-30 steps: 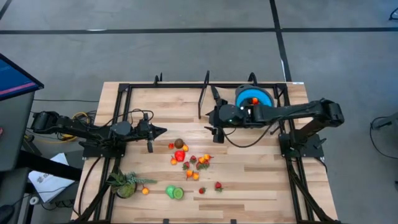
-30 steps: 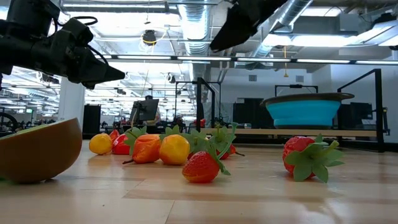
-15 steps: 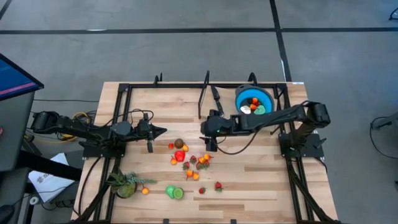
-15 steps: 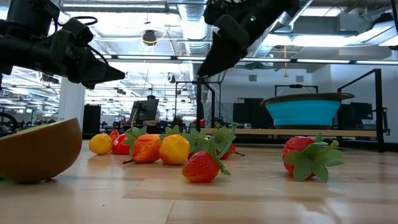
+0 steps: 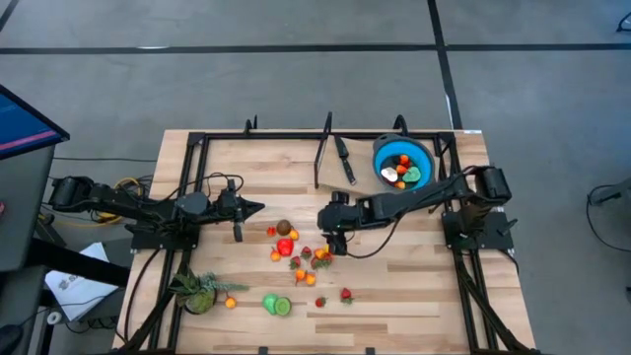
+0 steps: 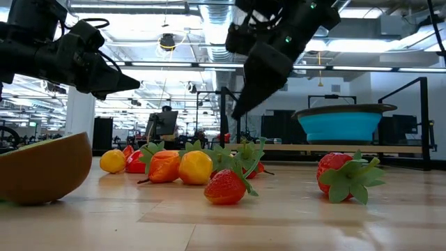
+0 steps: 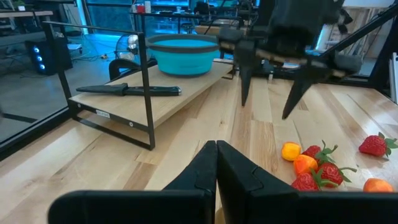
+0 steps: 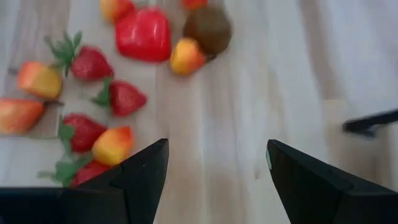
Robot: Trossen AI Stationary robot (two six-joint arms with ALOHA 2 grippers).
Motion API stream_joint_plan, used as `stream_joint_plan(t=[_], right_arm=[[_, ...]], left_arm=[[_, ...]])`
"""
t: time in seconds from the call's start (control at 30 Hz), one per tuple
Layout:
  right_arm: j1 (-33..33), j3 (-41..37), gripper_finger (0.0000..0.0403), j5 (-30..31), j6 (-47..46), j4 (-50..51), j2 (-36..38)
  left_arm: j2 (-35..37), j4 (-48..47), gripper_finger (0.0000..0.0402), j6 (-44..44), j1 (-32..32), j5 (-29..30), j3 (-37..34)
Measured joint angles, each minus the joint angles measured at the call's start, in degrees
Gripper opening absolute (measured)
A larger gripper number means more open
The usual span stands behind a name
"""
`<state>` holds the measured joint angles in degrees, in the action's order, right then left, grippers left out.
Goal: Pick & Place Fruit
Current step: Put the orange pear into the blue colander
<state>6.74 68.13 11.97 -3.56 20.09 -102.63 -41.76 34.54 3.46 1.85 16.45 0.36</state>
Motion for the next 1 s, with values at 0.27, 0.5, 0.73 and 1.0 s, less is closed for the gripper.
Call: stream_joint_plan(t=[0.27,0.5,0.73,1.0], right_arm=[[0.4,0.0,0.0265,-6.2,-2.3,2.8,-1.0],[1.3,0.1,0.0265,-7.9,-2.0,2.0,-1.7],[2.3,0.0,0.0265,-8.1,-2.0,2.0,-1.7],[2.2,0.0,0.0265,-8.1,-2.0,1.6,-1.7]], left_arm=[[0.0,0.0,0.0001,0.0,0.0,0.0,0.0],[0.0,0.0,0.0001,0.0,0.0,0.0,0.0],[0.0,0.0,0.0001,0.0,0.0,0.0,0.0],[0.0,0.0,0.0001,0.0,0.0,0.0,0.0]])
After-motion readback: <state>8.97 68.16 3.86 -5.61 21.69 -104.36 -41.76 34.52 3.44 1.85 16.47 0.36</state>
